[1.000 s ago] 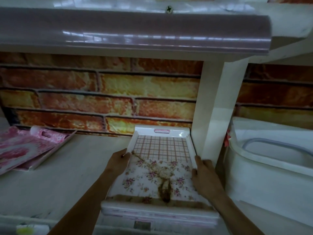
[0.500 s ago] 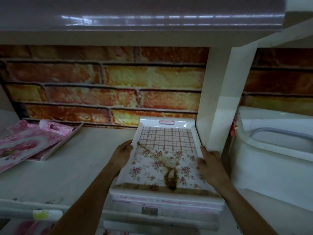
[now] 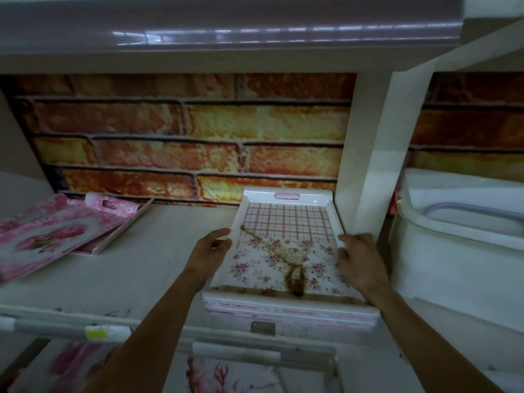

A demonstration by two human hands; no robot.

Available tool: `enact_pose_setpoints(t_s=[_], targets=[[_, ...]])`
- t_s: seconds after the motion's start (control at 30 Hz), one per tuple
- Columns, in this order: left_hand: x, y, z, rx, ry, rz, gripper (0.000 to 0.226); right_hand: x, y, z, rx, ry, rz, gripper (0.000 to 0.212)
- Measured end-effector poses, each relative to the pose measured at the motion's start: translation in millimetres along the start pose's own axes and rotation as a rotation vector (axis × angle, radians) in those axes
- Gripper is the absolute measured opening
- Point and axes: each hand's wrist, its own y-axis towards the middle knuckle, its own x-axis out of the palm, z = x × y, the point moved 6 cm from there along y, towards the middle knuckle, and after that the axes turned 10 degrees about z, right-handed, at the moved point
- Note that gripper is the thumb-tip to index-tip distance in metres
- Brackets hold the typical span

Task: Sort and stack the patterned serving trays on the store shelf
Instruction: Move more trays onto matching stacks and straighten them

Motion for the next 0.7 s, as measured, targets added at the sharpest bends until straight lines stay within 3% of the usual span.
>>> enact_pose_setpoints(t_s=[0.27,0.7], targets=[[-25.4,-26.3,-4.3,-0.058,-0.056,-0.034,0.022,-22.9,-2.4,-27.5,-0.125,0.026,0.007,0.020],[-89.1,-70.3,-9.2,-0.035,-0.093,-0.086,0.020,-14.4,-63.2,-135.6,-0.190,0.231,-0.116,0.022]])
